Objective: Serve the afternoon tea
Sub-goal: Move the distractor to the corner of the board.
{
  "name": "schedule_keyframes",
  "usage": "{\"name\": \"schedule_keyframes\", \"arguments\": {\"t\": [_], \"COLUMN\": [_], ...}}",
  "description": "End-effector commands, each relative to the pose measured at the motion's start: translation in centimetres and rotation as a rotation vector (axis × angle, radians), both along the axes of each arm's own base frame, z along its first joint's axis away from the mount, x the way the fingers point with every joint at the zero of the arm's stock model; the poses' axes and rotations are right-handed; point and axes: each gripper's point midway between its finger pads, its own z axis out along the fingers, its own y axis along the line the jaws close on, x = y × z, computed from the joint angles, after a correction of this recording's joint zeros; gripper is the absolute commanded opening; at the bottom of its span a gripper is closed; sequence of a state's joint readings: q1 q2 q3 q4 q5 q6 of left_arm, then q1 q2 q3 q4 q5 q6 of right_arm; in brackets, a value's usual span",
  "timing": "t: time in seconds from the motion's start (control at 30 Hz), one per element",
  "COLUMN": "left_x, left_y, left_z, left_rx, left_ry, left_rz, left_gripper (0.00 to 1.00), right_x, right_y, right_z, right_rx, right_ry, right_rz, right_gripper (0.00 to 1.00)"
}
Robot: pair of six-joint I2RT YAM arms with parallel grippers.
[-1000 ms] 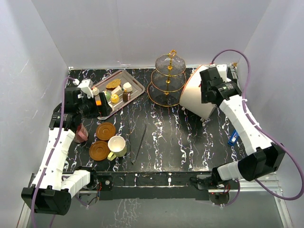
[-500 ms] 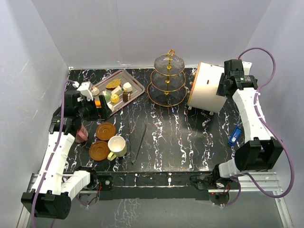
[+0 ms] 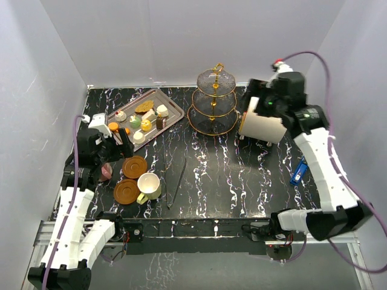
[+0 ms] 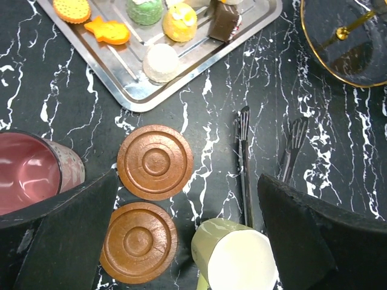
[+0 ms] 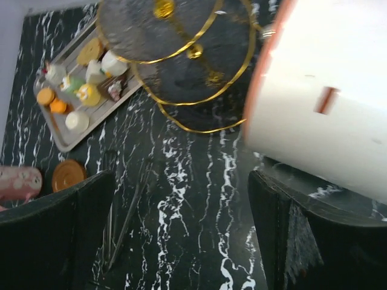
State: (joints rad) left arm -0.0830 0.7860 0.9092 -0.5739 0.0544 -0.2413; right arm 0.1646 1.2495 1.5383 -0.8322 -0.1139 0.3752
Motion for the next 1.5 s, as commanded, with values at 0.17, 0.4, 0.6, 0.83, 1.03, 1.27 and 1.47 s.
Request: {"name": "schedule_keyframes", "arguments": {"t": [0.17, 0.4, 0.6, 0.83, 1.03, 1.27, 1.47], "left_x": [-0.8, -0.8, -0.8, -0.9, -0.9, -0.9, -0.9], "left_y": [1.1, 0.8, 1.1, 1.1, 0.9, 0.8, 0.8], "left_z": [-1.3, -2.7, -3.1, -3.4, -3.5, -3.6, -3.7], "left_rx": [0.009, -0.016, -0.012, -0.012, -0.015, -0.015, -0.015], "left_ry": [-0.012, 0.001, -0.008, 0.0, 0.001, 0.002, 0.004], "left_rz": [0.076, 0.084, 0.096, 0.098, 0.089, 0.084, 0.083], "left_gripper": [0.99, 0.99, 0.99, 0.99, 0.99, 0.99, 0.99], "right_x": [4.7, 7.5, 9.6, 9.4, 9.3, 10.5, 11.8], "right_y": [6.2, 6.2, 5.5, 1.8, -2.0, -4.5, -5.8], "right_z": [-1.2, -3.8, -6.6, -9.1, -10.5, -11.4, -13.3], "right_rx": [-0.166, -0.281, -0.371, -0.532, -0.565, -0.529, -0.553], "right_ry": [-0.095, -0.132, -0.087, -0.013, 0.048, 0.079, 0.111], "right_rz": [0.047, 0.014, -0.034, -0.115, -0.165, -0.191, -0.238], "right_gripper": [0.89, 0.9, 0.91, 0.94, 0.95, 0.95, 0.94]}}
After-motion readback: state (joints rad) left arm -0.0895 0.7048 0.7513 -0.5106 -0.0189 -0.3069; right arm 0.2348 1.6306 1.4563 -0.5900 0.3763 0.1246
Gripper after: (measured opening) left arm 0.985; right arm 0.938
